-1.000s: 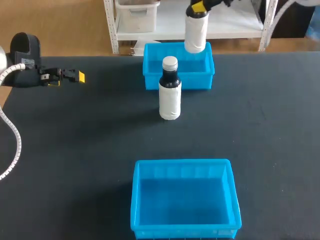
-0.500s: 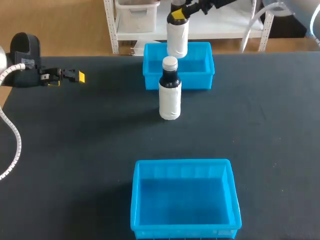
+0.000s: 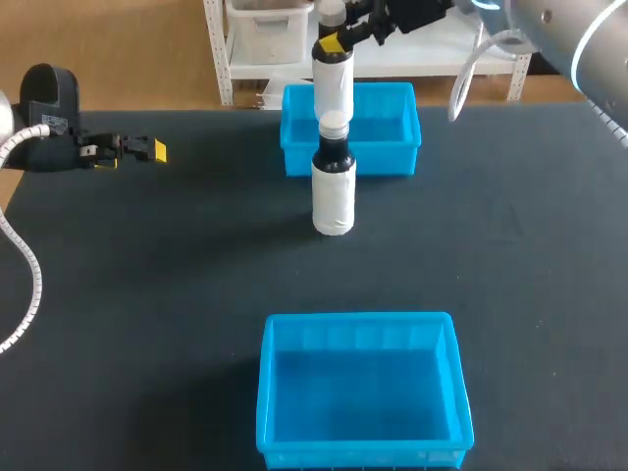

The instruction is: Pick up the bottle, and place it in the far bin if it is heavy, or in the near bin if it is light.

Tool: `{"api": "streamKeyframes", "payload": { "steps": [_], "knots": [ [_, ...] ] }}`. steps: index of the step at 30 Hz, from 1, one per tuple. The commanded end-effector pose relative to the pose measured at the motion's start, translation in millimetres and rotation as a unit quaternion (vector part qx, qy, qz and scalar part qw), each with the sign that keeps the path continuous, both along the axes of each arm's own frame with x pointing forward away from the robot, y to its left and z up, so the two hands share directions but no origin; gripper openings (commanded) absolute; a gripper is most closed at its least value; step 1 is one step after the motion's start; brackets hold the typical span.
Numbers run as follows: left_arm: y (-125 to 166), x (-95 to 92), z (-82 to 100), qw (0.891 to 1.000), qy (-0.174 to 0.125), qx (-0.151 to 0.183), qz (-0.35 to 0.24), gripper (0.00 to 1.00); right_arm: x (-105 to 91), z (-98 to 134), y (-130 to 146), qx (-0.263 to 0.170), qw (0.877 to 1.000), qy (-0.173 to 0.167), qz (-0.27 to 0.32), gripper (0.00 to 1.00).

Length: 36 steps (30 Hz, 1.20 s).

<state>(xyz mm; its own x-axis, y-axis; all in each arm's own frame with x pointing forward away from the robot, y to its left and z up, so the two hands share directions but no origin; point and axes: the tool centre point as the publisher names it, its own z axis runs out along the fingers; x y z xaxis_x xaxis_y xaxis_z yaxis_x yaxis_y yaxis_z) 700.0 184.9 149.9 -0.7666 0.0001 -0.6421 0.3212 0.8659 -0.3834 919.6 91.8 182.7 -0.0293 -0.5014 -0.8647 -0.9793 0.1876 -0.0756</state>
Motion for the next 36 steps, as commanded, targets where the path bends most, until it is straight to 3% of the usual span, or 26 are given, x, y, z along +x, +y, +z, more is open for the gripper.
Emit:
{"api": "streamKeyframes", "payload": {
  "steps": [1,15,36],
  "knots": [
    [0.0,0.0,0.0,1.000,0.000,0.000,0.000,1.00,16.3,-7.2,7.6,0.003,0.987,0.085,0.135,0.00],
    [0.0,0.0,0.0,1.000,0.000,0.000,0.000,1.00,19.9,-34.8,24.8,0.010,0.983,0.106,0.152,0.00],
    [0.0,0.0,0.0,1.000,0.000,0.000,0.000,1.00,25.0,-65.2,28.1,0.014,0.978,0.146,0.148,0.00]
  ]
}}
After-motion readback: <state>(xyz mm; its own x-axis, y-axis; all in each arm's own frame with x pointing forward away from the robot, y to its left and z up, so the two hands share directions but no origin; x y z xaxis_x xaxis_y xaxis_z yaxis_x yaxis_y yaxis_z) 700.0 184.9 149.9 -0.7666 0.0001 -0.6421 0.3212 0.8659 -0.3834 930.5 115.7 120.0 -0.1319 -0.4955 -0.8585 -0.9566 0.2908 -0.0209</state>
